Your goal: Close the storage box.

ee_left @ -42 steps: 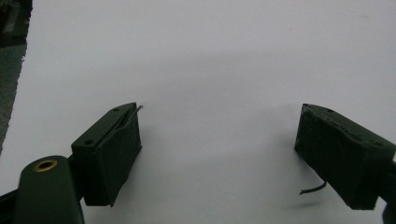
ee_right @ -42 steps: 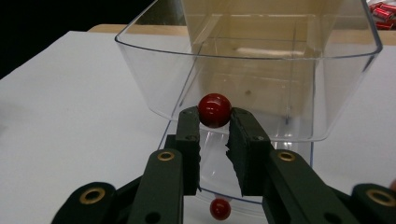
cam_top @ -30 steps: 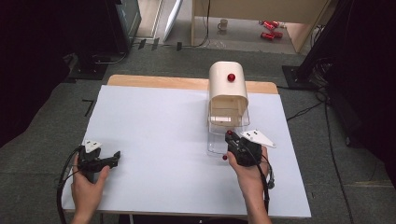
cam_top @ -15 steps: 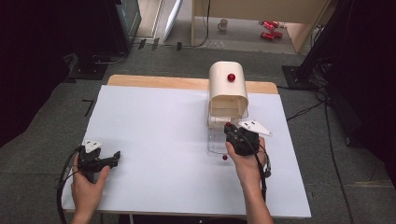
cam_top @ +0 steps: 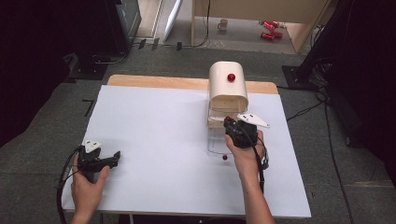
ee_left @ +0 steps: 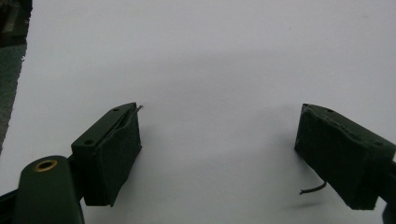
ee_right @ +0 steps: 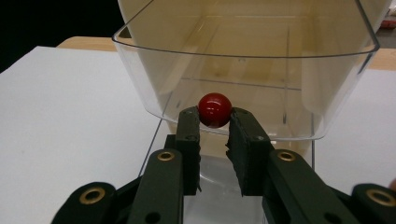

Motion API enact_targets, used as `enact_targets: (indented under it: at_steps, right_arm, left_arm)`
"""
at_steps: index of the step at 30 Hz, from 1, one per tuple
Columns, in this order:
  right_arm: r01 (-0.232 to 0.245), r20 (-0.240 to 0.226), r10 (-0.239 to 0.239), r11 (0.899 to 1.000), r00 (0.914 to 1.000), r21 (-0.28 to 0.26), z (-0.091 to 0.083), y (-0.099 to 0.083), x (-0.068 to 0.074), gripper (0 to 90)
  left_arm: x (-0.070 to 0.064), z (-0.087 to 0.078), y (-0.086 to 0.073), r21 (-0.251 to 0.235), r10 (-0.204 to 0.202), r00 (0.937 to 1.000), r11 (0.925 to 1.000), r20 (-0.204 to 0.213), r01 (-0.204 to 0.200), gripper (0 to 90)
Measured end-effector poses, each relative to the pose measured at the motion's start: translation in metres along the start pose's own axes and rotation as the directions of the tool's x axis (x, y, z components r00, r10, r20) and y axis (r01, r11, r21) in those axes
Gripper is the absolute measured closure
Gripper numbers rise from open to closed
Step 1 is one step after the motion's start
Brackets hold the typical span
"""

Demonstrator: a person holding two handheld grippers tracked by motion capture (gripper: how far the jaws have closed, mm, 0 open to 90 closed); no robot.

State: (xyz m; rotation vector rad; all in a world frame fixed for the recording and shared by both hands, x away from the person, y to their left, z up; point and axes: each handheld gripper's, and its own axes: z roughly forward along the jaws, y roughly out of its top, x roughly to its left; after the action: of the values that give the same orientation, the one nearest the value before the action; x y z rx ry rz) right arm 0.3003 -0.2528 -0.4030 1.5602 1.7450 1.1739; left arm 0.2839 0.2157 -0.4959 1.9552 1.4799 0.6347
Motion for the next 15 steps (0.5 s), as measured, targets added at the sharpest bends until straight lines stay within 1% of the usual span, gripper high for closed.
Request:
enact_targets:
  at_steps: [15]
  right_arm:
    - [-0.001,0.012,0.001,1.000,0.9999,0.002,0.012,0.006,-0.002,75.6]
  left_arm:
    - [0.000,0.000,0.000,0.000,0.000,1.0000,1.0000,0.000,0.000,14.3]
